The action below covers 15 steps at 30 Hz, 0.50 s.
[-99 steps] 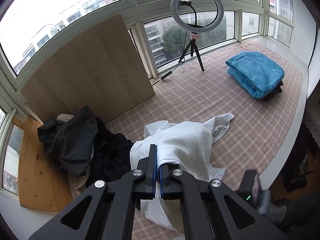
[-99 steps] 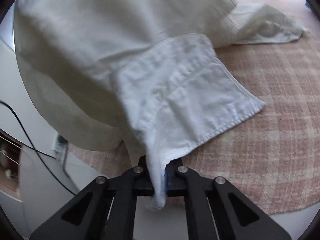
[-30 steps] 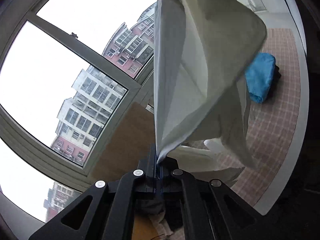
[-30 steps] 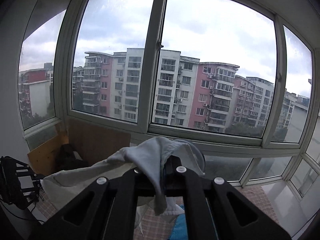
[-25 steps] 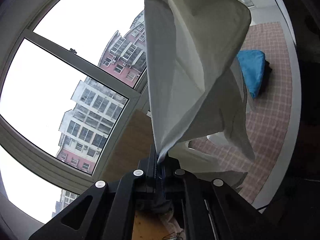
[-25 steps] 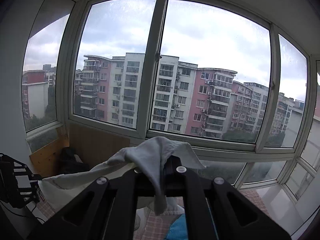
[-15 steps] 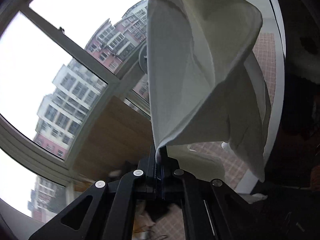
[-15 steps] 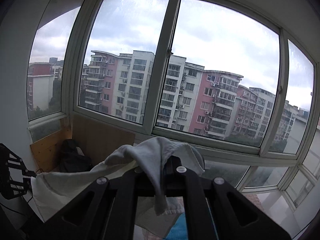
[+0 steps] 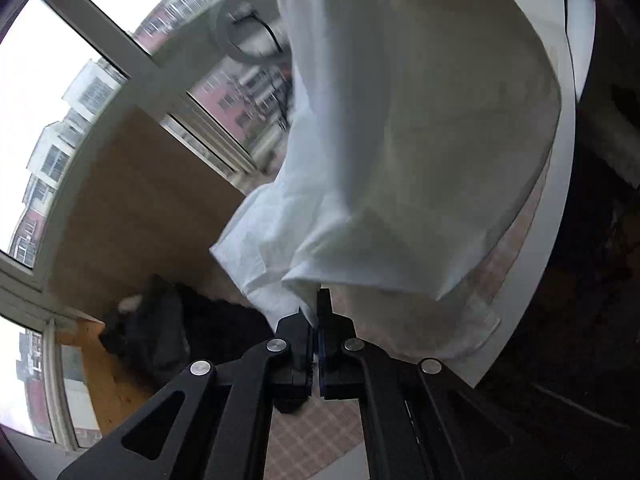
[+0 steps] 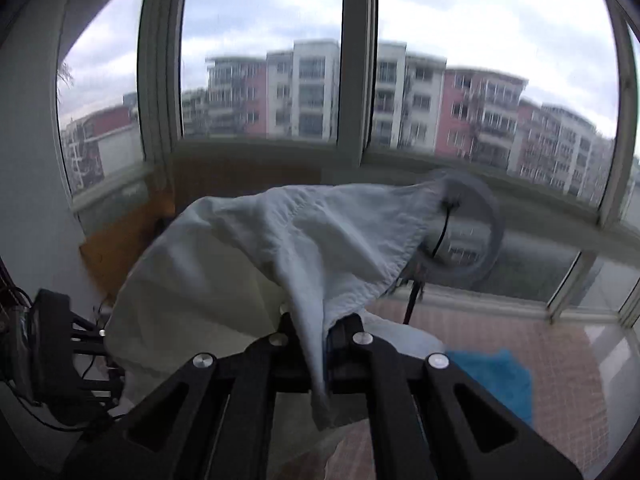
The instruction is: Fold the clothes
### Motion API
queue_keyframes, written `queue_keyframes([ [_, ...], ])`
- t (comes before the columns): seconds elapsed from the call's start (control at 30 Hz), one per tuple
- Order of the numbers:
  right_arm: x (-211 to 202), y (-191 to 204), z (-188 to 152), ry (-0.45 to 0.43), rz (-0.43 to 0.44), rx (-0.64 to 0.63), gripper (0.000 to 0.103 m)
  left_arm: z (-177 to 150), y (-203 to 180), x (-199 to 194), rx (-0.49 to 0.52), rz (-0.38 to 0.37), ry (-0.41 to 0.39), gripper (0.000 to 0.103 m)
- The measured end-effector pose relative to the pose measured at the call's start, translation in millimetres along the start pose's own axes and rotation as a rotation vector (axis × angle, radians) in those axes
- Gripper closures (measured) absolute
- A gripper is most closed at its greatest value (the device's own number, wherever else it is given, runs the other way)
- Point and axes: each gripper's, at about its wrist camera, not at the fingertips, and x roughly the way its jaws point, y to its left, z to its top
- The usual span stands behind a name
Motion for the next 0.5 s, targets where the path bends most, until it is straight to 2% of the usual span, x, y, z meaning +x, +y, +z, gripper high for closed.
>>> queue_keyframes([
  [0.07, 35, -9, -21, 0.09, 0.013, 0.039, 0.1, 1, -3, 41, -0.034, -0.053, 0.068, 0.102],
  [0.1, 53, -14, -32, 0.136, 0.02, 0.059, 0.1, 2, 1, 41, -0.058, -0.068, 0.07, 0.102],
  [0.13, 60, -21, -34, 0.155, 0.016, 0.075, 0.1, 7, 8, 27, -0.063, -0.046, 0.037, 0.102],
  [0.23, 1, -42, 17, 0.019, -0.05, 0.064, 0.1, 36, 46, -49, -0.102, 0.016, -0.111, 0.102],
  [0.37, -89, -53, 80, -0.158, -0.108, 0.05, 0.1, 49, 91, -141, -0.13, 0.163, -0.247, 0.102],
  [0.43, -128, -55, 99, -0.238, -0.13, 0.042, 0.1, 31, 99, -166, -0.12, 0.213, -0.305, 0.101],
  [0.5, -142, -59, 102, -0.276, -0.14, 0.046, 0.1, 24, 100, -169, -0.119, 0.214, -0.327, 0.1],
])
